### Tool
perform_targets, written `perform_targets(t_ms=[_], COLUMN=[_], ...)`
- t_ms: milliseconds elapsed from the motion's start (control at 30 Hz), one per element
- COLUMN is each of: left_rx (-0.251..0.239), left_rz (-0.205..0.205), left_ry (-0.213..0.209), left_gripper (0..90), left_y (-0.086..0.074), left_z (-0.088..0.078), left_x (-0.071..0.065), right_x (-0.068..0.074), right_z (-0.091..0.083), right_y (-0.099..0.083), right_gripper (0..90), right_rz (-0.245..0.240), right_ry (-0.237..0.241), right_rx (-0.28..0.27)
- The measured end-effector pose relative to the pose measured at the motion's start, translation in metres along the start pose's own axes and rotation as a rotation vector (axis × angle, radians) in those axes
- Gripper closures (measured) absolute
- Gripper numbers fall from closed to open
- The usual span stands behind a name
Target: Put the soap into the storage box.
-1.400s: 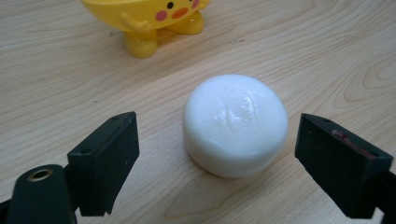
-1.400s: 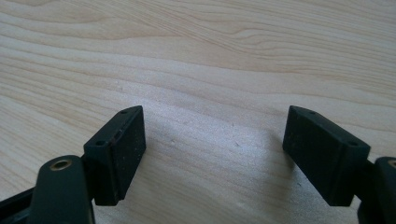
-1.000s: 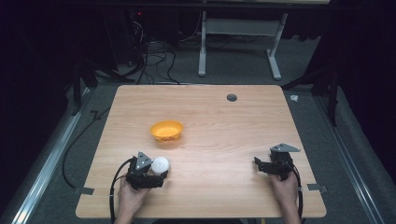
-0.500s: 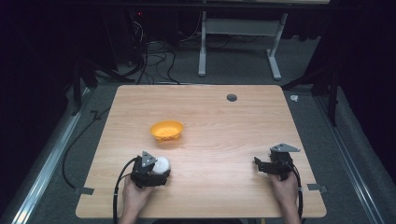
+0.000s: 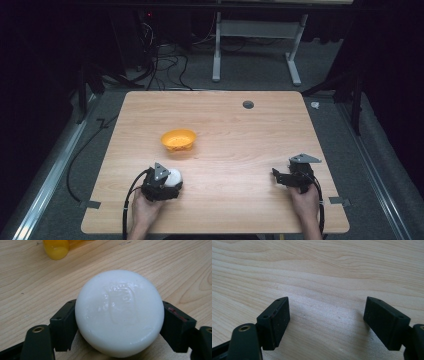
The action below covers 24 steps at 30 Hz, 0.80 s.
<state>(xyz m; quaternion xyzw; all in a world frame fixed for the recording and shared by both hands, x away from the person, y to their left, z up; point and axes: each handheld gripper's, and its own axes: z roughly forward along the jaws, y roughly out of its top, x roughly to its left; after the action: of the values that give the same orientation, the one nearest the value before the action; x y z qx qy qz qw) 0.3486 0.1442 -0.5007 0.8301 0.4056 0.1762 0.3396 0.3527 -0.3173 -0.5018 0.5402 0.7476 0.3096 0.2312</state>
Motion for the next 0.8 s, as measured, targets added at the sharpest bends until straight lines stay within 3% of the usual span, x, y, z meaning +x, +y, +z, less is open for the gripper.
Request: perform_targets(t_ms=[300, 500, 567, 800], left_rx=[0.0, 0.0, 0.006, -0.014], left_rz=[0.005, -0.037, -0.027, -0.065], left_ry=[-0.001, -0.031, -0.019, -0.026], left_gripper=[25.0, 25.0, 25.0, 25.0], left_y=[0.007, 0.017, 0.022, 0.036], left_z=[-0.004, -0.014, -0.017, -0.026], left_x=[-0.004, 0.0, 0.001, 0.01], right_x=[0.0, 0.0, 0.0, 0.0], right_z=[0.0, 0.0, 0.0, 0.0], right_y=[0.0, 0.0, 0.0, 0.0], right_gripper=[22.0, 22.0, 21.9, 21.9], right_rz=[0.002, 0.002, 0.002, 0.002], right_ry=[0.0, 0.0, 0.0, 0.001], right_rx=[-0.001, -0.001, -0.001, -0.001])
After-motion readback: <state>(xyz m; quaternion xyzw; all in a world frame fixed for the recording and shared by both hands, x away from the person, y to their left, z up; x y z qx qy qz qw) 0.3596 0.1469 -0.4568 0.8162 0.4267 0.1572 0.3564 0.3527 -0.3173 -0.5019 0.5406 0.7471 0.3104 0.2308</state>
